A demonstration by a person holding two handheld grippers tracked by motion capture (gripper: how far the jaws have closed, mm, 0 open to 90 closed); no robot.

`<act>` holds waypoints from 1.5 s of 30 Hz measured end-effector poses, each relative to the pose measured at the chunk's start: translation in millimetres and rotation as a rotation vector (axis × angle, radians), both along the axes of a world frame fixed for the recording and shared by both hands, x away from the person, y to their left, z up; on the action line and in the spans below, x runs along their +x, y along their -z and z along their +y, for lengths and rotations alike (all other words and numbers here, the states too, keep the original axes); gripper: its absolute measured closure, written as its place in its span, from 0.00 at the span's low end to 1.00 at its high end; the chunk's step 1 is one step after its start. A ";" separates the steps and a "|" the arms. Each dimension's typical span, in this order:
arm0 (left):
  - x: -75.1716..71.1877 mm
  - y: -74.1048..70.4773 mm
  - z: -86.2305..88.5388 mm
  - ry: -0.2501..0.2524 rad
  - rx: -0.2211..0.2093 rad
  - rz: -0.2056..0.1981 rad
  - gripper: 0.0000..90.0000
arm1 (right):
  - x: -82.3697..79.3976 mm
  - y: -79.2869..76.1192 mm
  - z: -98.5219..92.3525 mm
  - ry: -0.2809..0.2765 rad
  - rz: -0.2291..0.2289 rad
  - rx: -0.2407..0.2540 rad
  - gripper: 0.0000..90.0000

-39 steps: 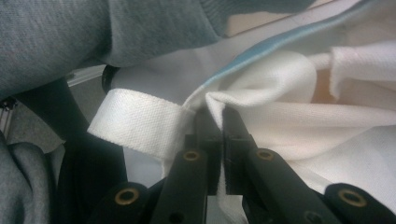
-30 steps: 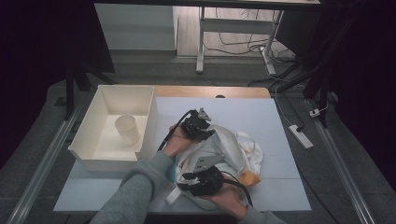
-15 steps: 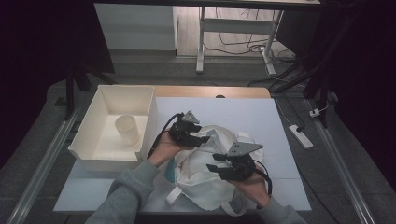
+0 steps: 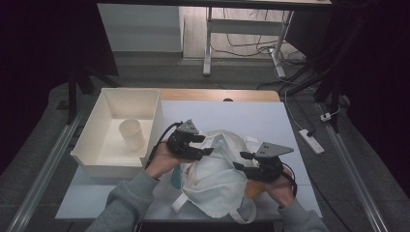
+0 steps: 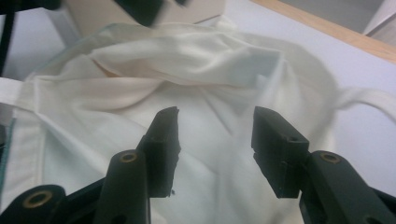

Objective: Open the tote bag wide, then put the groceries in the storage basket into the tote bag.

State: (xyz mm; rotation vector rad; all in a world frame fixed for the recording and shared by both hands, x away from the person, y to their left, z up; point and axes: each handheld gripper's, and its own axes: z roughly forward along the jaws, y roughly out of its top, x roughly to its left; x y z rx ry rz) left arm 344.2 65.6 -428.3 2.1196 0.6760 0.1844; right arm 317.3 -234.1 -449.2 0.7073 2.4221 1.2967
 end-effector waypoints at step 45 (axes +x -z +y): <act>-17.4 -30.6 112.6 -0.254 -0.030 -0.077 0.35 | 5.1 -4.6 -24.3 0.061 -0.044 -0.001 0.54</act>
